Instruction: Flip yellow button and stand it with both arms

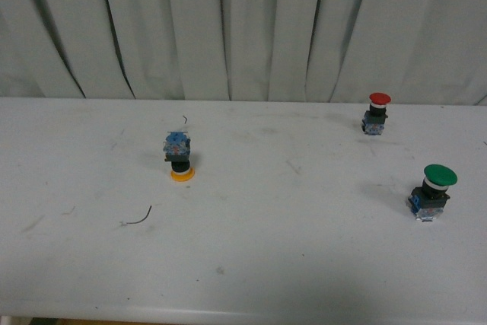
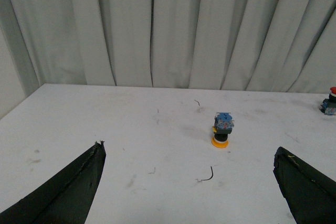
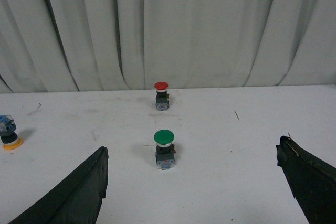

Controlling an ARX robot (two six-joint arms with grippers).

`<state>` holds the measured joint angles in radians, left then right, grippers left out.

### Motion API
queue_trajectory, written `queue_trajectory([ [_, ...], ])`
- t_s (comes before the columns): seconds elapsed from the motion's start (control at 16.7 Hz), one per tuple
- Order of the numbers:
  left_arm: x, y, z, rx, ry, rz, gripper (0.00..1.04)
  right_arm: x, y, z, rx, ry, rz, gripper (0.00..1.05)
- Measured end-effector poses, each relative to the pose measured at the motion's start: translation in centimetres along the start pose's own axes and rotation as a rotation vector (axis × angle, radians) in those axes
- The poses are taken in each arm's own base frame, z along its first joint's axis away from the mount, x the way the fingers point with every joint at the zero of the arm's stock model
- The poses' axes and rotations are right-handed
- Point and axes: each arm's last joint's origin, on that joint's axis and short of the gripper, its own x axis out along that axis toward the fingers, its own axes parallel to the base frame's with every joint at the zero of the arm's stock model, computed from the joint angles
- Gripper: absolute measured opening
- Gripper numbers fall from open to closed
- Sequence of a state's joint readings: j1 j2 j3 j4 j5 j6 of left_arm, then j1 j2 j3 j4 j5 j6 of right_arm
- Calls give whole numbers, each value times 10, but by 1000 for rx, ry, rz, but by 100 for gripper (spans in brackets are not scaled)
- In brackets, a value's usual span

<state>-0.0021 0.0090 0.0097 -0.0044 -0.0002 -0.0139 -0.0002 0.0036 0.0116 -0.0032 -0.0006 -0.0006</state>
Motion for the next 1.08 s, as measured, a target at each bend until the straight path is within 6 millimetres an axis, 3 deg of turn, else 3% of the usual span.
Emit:
queue_trajectory([
  [1.08, 0, 0, 0, 0, 0, 0, 98, 0, 0, 0, 0, 0, 0, 98],
])
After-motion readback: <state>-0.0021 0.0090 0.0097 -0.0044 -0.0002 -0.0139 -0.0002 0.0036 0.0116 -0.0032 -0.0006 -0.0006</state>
